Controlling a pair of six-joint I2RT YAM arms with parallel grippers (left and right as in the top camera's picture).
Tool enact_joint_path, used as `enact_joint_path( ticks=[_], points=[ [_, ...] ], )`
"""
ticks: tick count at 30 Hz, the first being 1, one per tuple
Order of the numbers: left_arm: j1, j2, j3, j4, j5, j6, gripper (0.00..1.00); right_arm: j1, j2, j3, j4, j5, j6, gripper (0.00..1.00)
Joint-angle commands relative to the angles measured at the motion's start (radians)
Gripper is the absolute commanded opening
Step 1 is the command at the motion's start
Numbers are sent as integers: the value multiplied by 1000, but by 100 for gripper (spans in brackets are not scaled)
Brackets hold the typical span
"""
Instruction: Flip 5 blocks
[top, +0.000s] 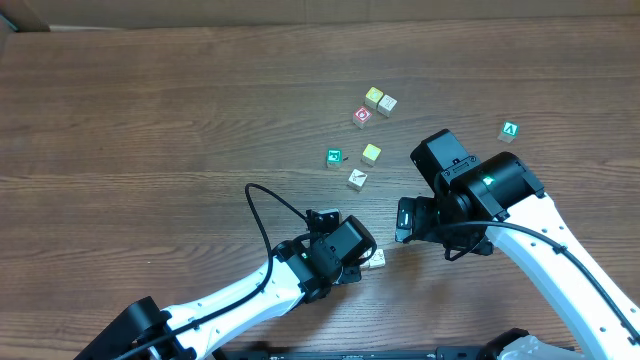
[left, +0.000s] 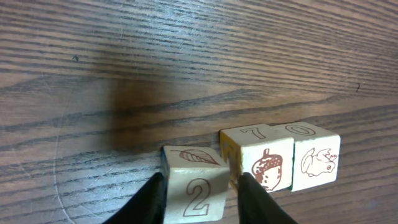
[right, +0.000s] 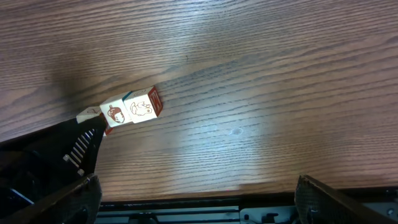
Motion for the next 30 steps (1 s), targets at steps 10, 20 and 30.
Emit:
enact_joint_path(
  ticks=[10,20,30],
  points=[
    [92,-151,12,-191,-84,59,14,-4,-21,24,3,-4,-3,100],
    [85,-68,5,-287,122,114,9,-4,-21,24,3,-5,-3,100],
    [88,134,5,-152,190,112,4,-4,-21,24,-7,-5,-4,100]
  ],
)
